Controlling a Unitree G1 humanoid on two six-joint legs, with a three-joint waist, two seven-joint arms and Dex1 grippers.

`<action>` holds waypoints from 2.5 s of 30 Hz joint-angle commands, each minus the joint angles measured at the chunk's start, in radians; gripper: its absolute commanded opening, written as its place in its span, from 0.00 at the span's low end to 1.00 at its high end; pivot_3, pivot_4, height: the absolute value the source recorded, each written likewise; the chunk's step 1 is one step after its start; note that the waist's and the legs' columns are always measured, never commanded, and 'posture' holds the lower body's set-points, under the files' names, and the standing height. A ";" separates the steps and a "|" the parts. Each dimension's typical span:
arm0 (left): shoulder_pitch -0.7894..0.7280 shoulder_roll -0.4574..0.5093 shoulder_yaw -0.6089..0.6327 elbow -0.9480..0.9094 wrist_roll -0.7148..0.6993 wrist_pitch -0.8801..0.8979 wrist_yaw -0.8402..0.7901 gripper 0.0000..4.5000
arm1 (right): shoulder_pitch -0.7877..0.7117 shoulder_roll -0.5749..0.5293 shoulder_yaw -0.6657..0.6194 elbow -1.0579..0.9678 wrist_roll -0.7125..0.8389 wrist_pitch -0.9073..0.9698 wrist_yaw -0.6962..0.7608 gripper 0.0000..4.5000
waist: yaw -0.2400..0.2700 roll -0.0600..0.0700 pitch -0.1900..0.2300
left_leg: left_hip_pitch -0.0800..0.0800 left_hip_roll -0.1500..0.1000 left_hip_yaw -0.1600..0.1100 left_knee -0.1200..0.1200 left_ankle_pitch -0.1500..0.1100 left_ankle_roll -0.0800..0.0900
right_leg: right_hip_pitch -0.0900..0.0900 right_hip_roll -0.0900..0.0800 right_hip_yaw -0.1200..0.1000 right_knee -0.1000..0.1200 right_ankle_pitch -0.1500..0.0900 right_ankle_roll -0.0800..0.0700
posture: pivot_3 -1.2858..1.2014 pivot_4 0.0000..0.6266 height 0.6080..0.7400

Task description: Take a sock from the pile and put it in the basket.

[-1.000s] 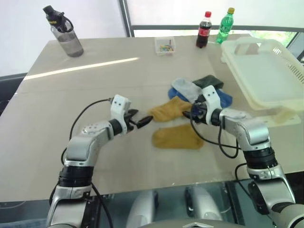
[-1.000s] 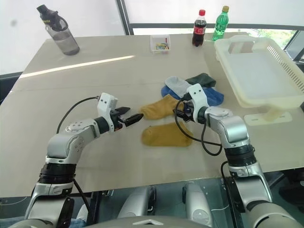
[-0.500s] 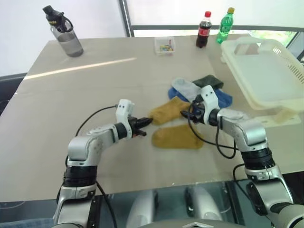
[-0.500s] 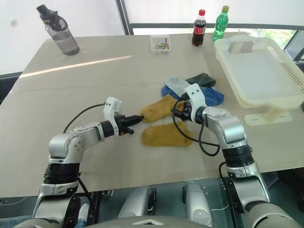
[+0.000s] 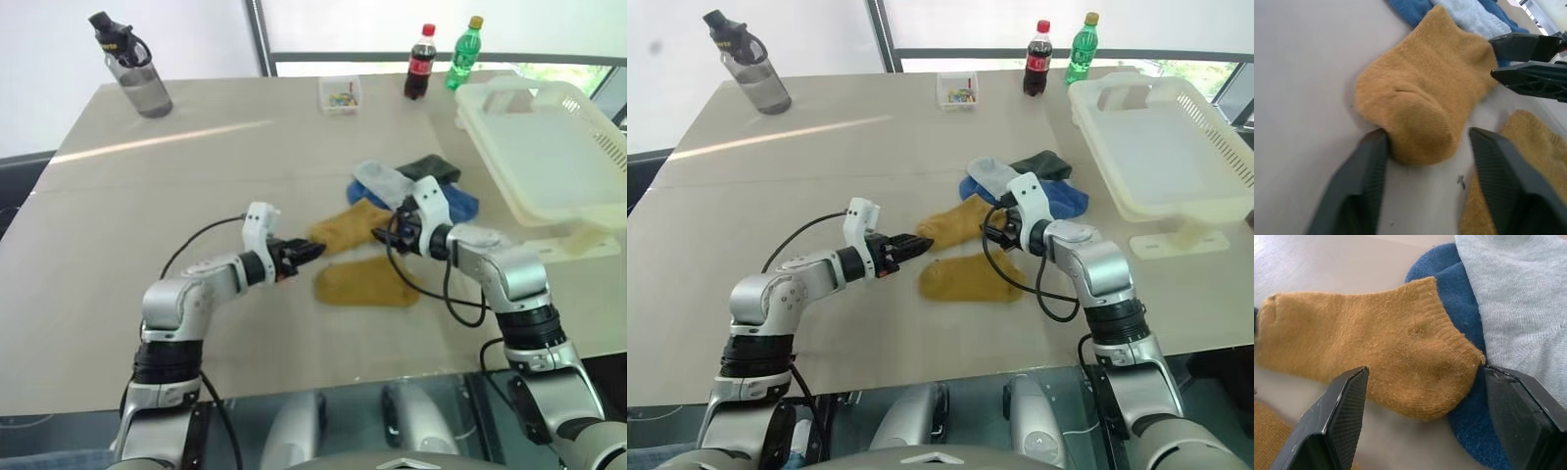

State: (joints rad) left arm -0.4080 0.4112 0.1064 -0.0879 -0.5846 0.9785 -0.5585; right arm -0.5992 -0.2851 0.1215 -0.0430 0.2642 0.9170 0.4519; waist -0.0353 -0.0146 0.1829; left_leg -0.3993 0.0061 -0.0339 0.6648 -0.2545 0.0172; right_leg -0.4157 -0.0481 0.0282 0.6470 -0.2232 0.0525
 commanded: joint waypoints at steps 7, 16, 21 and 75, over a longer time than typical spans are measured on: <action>-0.007 0.009 -0.030 0.017 0.052 -0.048 0.003 0.24 | 0.003 0.004 -0.004 -0.020 -0.003 -0.023 0.002 0.86 | -0.001 0.000 0.000 | 0.000 0.000 0.000 0.000 0.000 0.000 | 0.000 0.000 0.000 0.001 0.000 0.000 | 0.52 0.24 1.00; -0.013 0.012 -0.053 0.030 0.068 -0.069 -0.012 0.02 | -0.003 0.006 -0.008 -0.020 -0.001 -0.023 0.007 0.86 | 0.001 0.000 0.000 | -0.001 0.000 0.000 0.000 0.000 0.000 | 0.000 0.000 0.000 0.000 0.000 0.000 | 0.52 0.24 1.00; -0.009 0.016 -0.070 0.030 0.085 -0.087 -0.024 0.02 | 0.002 0.012 -0.009 -0.027 0.003 -0.020 0.006 0.86 | 0.001 0.000 0.000 | 0.000 0.000 0.000 0.000 0.000 0.000 | 0.000 0.000 0.000 0.000 0.000 0.000 | 0.52 0.24 1.00; 0.018 0.000 -0.157 0.009 0.145 -0.193 -0.088 0.55 | 0.016 0.012 -0.012 -0.040 -0.001 -0.008 -0.003 0.00 | 0.000 0.000 0.000 | 0.000 0.000 0.000 0.000 0.000 0.000 | 0.000 0.000 0.000 0.000 0.000 0.000 | 0.52 0.24 1.00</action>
State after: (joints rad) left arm -0.3881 0.4127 -0.0455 -0.0885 -0.4532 0.7930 -0.6572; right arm -0.5822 -0.2693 0.1186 -0.0444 0.2569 0.9131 0.4499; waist -0.0348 -0.0146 0.1829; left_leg -0.3996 0.0059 -0.0338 0.6652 -0.2544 0.0171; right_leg -0.4157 -0.0483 0.0285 0.6473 -0.2232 0.0525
